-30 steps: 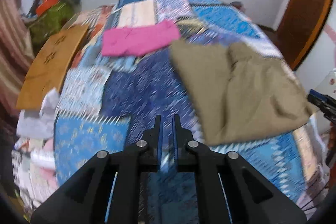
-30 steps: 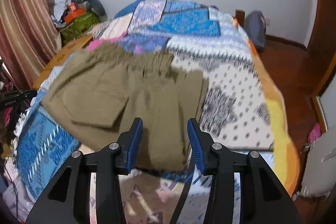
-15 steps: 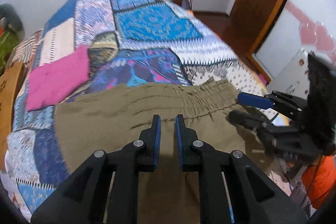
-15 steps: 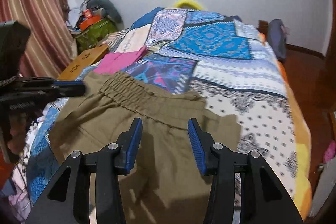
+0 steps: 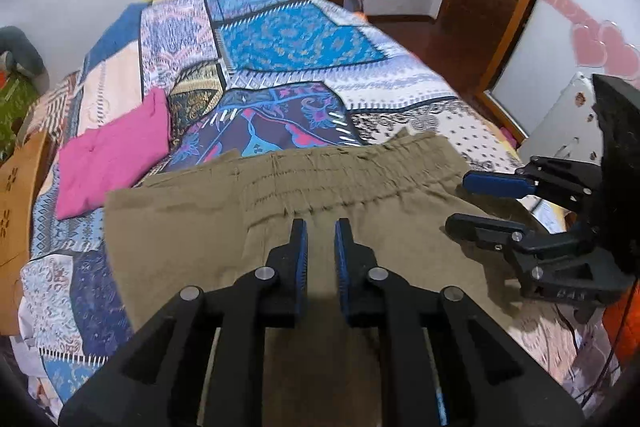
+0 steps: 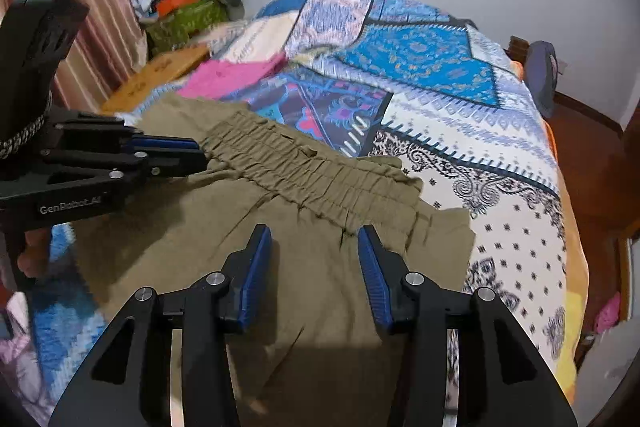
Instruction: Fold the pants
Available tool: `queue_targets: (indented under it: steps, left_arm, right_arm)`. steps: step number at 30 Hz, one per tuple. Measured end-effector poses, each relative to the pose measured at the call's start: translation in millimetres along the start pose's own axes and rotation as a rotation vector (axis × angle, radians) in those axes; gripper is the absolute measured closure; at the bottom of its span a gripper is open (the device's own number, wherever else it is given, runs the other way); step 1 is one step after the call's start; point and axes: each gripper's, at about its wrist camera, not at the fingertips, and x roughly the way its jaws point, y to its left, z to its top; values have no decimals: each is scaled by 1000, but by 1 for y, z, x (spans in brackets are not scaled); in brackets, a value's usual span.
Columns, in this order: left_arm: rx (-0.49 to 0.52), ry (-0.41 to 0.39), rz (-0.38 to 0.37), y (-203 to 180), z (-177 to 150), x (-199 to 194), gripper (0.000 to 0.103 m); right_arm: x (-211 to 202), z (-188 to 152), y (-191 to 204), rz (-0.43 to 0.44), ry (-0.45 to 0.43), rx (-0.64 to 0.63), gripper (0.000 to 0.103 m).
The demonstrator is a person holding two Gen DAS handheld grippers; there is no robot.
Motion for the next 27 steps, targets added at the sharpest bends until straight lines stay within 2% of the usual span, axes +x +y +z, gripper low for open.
queue_targets:
  steps: [5, 7, 9, 12, 16, 19, 22, 23, 25, 26, 27]
  left_arm:
    - [34, 64, 101, 6, -34, 12, 73]
    - [25, 46, 126, 15, -49, 7, 61]
    - [-14, 43, 125, 27, -58, -2, 58]
    - [-53, 37, 139, 42, -72, -14, 55]
    - [-87, 32, 135, 56, -85, -27, 47]
    - [-115, 25, 137, 61, -89, -39, 49]
    - [-198, 11, 153, 77, -85, -50, 49]
    - [-231, -3, 144, 85, -83, -54, 49]
    - [-269, -18, 136, 96, -79, -56, 49]
    - [-282, -20, 130, 99, -77, -56, 49]
    - [-298, -17, 107, 102, -75, -52, 49]
  right_arm:
    - [3, -32, 1, 1, 61, -9, 61]
    - [-4, -42, -5, 16, 47, 25, 61]
    - [-15, -49, -8, -7, 41, 29, 61]
    - [-24, -59, -15, -48, 51, 35, 61]
    - [-33, -68, -26, -80, 59, 70, 60]
    - [-40, -70, -32, -65, 55, 113, 57]
    - [-47, -66, -29, -88, 47, 97, 54]
    - [-48, -65, -28, -98, 41, 92, 52]
    - [-53, -61, -29, -121, 14, 84, 37]
    - [-54, -60, -30, -128, 1, 83, 25]
    - [-54, -58, -31, -135, -15, 82, 23]
